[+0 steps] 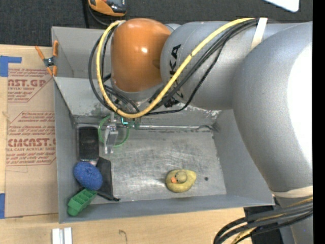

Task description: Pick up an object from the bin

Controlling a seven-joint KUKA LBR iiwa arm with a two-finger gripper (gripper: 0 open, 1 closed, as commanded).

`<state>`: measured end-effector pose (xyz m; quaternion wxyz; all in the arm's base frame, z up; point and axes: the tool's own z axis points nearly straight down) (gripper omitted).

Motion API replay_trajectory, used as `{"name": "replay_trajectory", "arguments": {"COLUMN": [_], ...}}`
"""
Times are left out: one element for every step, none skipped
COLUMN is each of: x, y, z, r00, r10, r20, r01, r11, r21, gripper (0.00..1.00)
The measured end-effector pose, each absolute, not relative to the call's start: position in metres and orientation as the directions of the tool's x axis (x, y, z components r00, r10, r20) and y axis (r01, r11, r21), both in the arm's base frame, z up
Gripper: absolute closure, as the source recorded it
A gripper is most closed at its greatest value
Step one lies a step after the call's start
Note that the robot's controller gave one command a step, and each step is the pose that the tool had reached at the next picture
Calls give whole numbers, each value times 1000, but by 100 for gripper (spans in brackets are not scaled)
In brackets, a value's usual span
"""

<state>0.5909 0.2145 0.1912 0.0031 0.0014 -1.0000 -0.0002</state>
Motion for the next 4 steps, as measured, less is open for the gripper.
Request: {"name": "replay_trajectory", "arguments": {"x": [593,587,587,585], "y": [213,204,204,205], "z": [196,88,88,137], "r00": [-1000,-995,-995,-995], "r10": [-1,99,100,103], "r20": [-1,1,1,6], "r01": [-1,99,100,103], "r11": [1000,995,995,995], "r21": [2,-1,-1,-2], "gripper": [0,100,100,100]}}
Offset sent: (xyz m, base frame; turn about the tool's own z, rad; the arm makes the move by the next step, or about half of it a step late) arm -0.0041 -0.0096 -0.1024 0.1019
